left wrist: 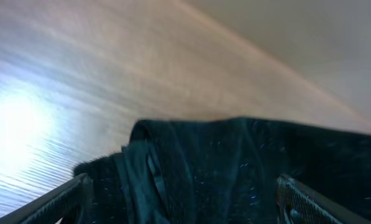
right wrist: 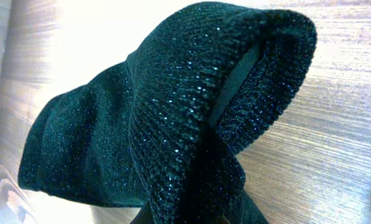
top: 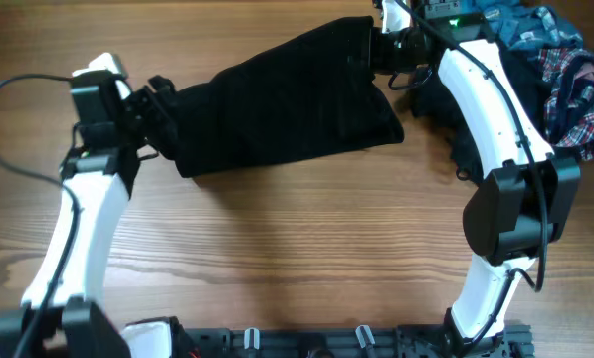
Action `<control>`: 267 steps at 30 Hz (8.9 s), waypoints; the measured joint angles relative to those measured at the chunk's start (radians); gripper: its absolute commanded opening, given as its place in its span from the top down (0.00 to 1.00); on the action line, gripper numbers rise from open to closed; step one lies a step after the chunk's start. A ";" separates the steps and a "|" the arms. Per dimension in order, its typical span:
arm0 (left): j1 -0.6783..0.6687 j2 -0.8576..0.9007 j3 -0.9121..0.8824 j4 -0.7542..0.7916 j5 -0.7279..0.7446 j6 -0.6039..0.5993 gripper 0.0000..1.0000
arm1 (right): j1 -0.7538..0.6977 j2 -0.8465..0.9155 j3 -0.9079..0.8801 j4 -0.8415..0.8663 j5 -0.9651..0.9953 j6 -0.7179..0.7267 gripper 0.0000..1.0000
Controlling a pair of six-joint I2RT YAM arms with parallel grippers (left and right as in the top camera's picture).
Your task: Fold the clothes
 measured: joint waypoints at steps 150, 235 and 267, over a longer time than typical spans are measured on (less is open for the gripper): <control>0.134 -0.120 0.076 -0.285 0.204 0.030 0.96 | 0.288 0.063 0.012 0.454 -0.248 0.123 0.00; -0.019 0.468 0.087 0.212 -0.006 0.026 0.96 | 0.082 0.182 -0.120 0.499 -0.297 -0.119 0.34; -0.023 0.468 0.098 0.179 -0.006 0.027 0.96 | 0.135 0.415 -0.108 0.605 -0.505 -0.202 0.05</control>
